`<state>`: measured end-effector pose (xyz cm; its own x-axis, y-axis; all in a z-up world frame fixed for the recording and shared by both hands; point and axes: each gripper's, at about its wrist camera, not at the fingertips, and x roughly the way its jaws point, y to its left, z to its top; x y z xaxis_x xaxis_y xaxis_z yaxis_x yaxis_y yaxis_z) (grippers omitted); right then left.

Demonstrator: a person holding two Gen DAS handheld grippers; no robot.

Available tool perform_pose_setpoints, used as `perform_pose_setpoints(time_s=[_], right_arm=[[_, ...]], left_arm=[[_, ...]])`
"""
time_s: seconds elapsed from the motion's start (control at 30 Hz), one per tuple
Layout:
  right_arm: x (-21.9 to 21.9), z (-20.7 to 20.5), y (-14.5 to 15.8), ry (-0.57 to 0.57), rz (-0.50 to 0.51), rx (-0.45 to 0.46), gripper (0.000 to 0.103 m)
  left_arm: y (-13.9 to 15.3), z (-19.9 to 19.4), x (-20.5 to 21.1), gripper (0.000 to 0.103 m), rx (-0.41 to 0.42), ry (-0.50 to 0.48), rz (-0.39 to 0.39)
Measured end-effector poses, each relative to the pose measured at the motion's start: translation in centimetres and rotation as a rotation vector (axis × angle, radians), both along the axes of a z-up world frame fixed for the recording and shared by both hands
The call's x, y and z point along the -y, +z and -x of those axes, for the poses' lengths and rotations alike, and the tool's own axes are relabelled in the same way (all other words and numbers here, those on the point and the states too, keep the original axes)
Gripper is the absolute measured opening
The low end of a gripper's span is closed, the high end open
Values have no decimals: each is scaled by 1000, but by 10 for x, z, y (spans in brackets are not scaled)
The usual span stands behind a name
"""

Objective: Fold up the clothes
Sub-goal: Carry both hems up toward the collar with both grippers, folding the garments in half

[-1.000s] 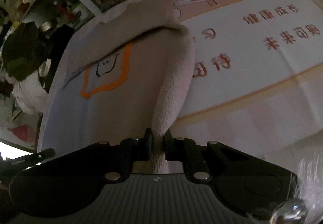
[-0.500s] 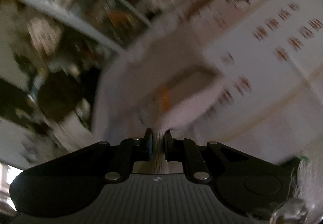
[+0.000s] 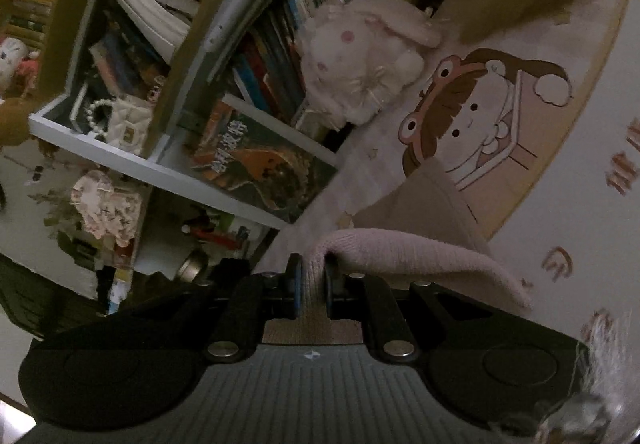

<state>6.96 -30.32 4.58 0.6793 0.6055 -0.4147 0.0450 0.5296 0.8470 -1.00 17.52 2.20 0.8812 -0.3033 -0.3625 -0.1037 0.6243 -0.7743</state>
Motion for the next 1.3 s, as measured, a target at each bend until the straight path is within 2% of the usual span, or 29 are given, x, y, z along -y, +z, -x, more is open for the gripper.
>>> perform_pose_setpoints(time_s=[0.3, 0.4, 0.43, 0.47, 0.53, 0.57, 0.6, 0.63, 0.67, 0.8, 1.0, 1.1, 1.13, 1.17, 1.2, 1.23, 1.3], right_arm=[[-10, -46, -28, 43, 22, -86, 11], [-13, -60, -37, 52, 35, -115, 15], [-13, -64, -40, 50, 46, -125, 18], [-13, -67, -41, 42, 62, -129, 28], [-11, -72, -42, 20, 102, -128, 48], [-11, -74, -41, 17, 127, -122, 49], [-10, -75, -39, 18, 154, -111, 50], [-11, -76, -37, 33, 195, -96, 53], [-14, -77, -34, 55, 243, -78, 55], [-27, -80, -26, 153, 448, 0, 58], [-84, -95, -25, 346, 828, 192, 59], [-100, -110, -38, 394, 931, 203, 54], [-103, -114, -43, 410, 948, 191, 45], [-104, -117, -46, 424, 940, 178, 31], [-103, -120, -48, 437, 922, 169, 23], [-103, -122, -49, 450, 904, 161, 12], [-92, -123, -45, 435, 812, 166, 6]], left_arm=[[-19, -34, 2, 4, -115, 25, -72], [-24, -48, 4, 7, -156, 14, -103], [-25, -53, 5, 10, -166, 1, -119], [-25, -58, 6, 11, -176, -11, -135], [-25, -66, 7, 21, -190, -30, -164], [-24, -67, 7, 24, -188, -30, -174], [-23, -66, 5, 34, -176, -14, -185], [-21, -63, 3, 46, -159, 10, -197], [-20, -60, 1, 51, -143, 35, -209], [-21, -71, 8, 51, -156, 11, -313], [-25, -92, 21, 52, -190, -49, -478], [-26, -102, 28, 51, -208, -79, -561], [-28, -105, 29, 51, -213, -90, -575], [-29, -108, 31, 49, -214, -103, -577], [-30, -109, 32, 41, -212, -117, -578], [-32, -111, 31, 9, -212, -122, -571], [-37, -111, 20, 5, -224, -77, -477]])
